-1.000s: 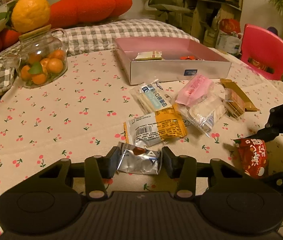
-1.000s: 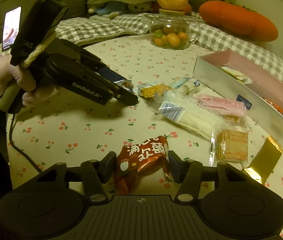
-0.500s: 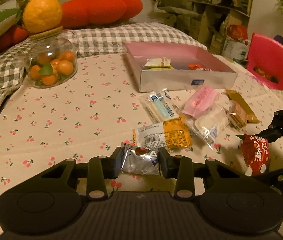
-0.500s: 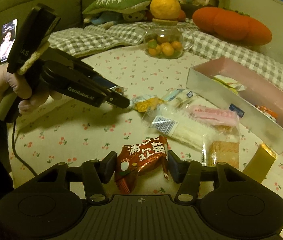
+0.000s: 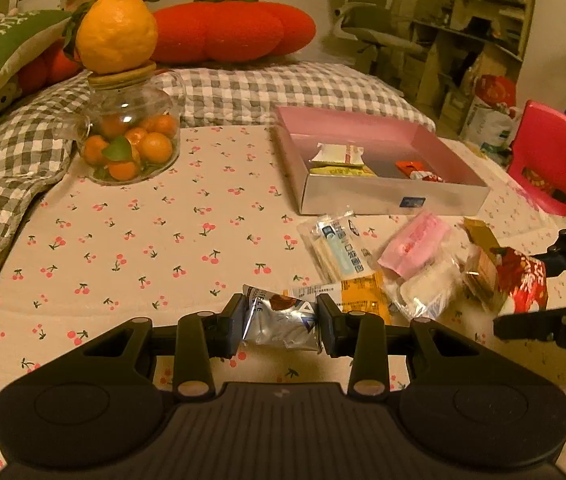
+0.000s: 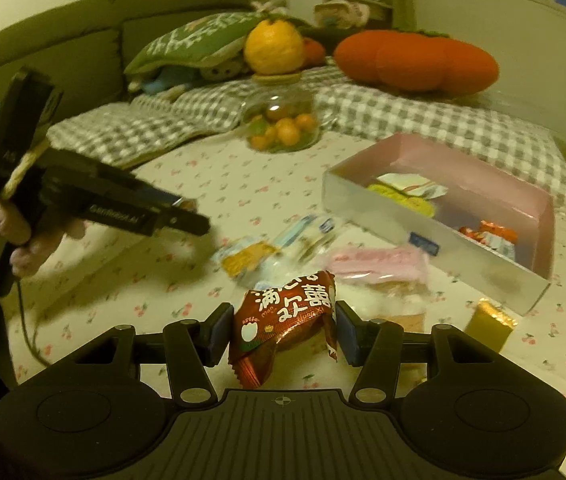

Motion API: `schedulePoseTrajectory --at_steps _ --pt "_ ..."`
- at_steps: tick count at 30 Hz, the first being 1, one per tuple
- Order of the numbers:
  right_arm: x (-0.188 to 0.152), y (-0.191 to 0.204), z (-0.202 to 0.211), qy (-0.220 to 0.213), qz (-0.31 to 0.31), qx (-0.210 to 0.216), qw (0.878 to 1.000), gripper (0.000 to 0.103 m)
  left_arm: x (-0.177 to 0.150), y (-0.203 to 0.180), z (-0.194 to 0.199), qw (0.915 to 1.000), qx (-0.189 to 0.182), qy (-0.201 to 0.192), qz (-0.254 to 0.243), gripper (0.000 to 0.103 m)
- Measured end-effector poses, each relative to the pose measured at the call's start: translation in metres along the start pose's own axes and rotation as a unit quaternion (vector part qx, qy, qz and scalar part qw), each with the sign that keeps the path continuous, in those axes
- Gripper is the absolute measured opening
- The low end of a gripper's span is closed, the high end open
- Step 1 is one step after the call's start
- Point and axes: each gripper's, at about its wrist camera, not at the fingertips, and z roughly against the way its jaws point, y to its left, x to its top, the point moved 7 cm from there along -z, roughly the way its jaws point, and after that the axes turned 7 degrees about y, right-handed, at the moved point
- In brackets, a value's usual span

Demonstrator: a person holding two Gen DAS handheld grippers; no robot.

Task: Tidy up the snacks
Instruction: 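Carry both snacks over the silver box and open both grippers inside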

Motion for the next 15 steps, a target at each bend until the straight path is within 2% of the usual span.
schedulePoseTrajectory --at_steps 15 --pt "0.030 -0.040 0.007 -0.015 -0.055 -0.035 0.998 0.053 0.029 -0.007 0.000 0.9996 -0.005 -0.008 0.028 0.035"
